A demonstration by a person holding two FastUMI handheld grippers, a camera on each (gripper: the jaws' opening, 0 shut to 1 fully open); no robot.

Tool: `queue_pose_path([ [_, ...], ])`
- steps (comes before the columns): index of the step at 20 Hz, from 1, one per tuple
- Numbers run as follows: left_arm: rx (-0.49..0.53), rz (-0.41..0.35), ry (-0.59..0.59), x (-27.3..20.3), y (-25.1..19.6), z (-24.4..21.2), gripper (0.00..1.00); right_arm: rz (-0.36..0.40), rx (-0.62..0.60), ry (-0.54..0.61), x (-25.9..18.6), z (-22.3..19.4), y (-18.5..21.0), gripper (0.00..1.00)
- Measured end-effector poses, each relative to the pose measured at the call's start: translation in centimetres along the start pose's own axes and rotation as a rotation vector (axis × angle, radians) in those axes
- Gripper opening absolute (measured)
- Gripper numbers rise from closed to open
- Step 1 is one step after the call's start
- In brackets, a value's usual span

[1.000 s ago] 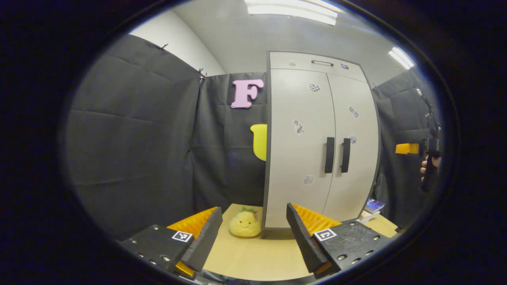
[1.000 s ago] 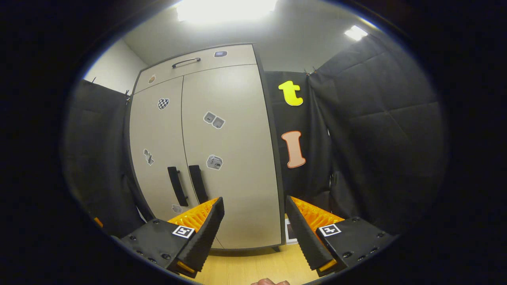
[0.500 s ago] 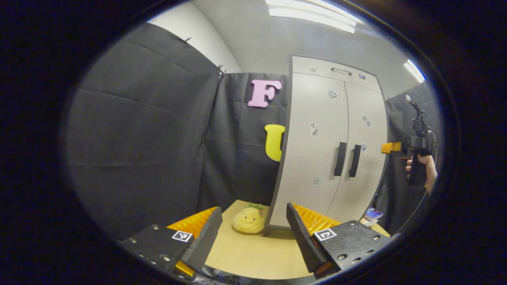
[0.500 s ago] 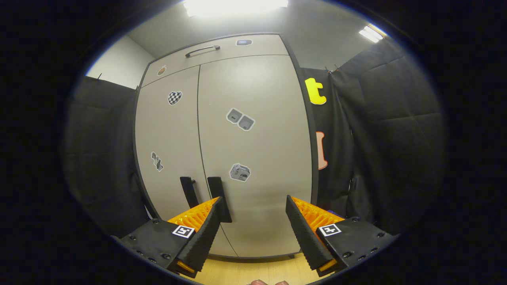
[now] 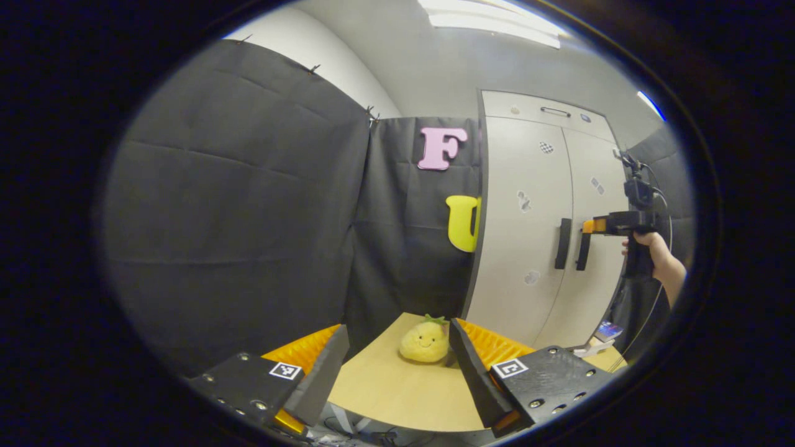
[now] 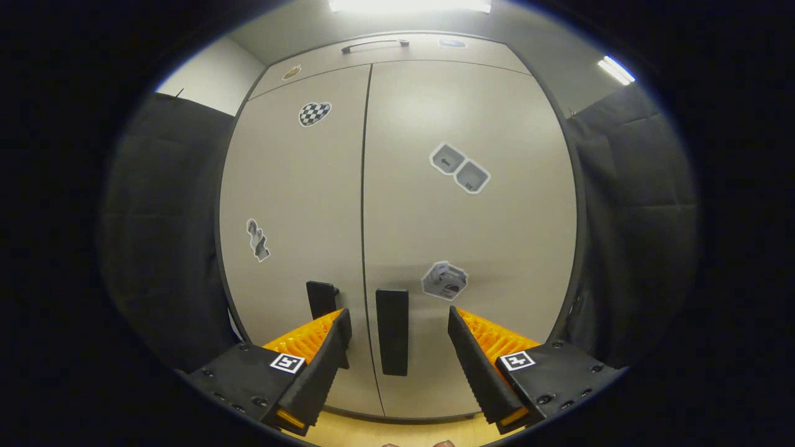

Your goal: Open the right door of the double-door shoe cabinet with the right hand, and open the left door with the left hand.

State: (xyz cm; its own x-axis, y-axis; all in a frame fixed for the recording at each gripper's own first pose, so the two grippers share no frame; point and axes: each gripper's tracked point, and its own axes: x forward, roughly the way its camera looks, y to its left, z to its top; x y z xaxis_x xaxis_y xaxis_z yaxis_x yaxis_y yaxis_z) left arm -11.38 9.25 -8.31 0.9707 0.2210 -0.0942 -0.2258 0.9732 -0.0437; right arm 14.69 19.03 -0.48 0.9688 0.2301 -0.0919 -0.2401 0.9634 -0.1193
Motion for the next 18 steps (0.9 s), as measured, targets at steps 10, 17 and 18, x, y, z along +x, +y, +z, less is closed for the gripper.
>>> queue_pose_path([
  [10, -0.004, -0.013, 0.050, 1.3, -0.5, -1.7, 0.94, -0.064, 0.019, 0.032, 4.2, -1.7, -1.0, 0.81],
  [17, 0.012, -0.074, 0.048, 2.1, -3.3, -1.9, 0.95, -0.068, 0.049, -0.014, 4.3, -1.7, -0.2, 0.31],
  [18, 0.010, -0.079, 0.042, 2.0, -3.5, -1.7, 0.95, -0.062, 0.053, -0.027, 4.4, -1.6, -0.2, 0.25],
])
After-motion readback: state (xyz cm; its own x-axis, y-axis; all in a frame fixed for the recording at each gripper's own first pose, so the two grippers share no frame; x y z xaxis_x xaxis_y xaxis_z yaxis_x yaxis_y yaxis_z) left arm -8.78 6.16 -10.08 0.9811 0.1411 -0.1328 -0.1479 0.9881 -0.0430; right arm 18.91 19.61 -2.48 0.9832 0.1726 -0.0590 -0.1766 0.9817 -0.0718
